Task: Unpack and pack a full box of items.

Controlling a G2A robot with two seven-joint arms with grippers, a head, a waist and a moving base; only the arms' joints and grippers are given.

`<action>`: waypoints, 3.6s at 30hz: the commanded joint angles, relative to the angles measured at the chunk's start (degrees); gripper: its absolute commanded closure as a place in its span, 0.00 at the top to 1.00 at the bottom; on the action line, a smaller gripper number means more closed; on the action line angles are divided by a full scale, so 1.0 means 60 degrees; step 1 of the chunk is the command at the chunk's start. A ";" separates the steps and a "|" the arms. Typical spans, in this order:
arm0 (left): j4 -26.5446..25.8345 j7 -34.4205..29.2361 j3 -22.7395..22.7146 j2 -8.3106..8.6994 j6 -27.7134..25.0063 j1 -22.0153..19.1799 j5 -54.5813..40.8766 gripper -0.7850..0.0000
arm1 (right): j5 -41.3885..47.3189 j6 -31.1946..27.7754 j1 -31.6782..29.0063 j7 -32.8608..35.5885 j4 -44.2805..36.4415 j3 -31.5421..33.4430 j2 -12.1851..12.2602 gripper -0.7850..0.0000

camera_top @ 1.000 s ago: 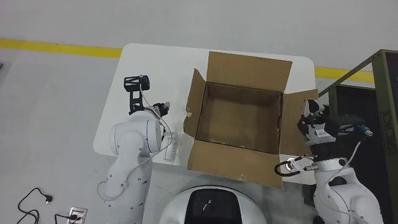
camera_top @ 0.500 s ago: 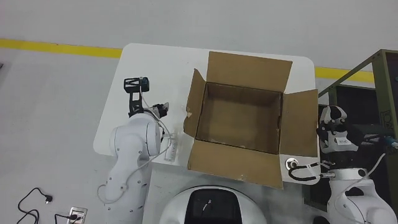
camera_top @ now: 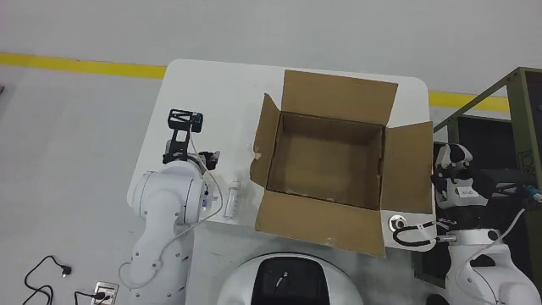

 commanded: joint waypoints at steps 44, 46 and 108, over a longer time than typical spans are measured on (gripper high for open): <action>0.0383 -0.0609 -0.0590 0.0343 -0.2197 0.0176 -0.0271 1.00 | 0.0000 0.0000 0.0000 0.0000 0.0000 0.0000 0.0000 0.00; 0.0448 -0.0402 -0.0491 0.0372 -0.2318 0.0320 -0.0083 1.00 | 0.0000 0.0000 0.0000 0.0000 0.0000 0.0000 0.0000 0.00; 0.5849 0.0162 -0.1441 0.0903 -0.2347 -0.1083 -0.1629 0.96 | 0.0000 0.0000 0.0000 0.0000 0.0000 0.0000 0.0000 0.00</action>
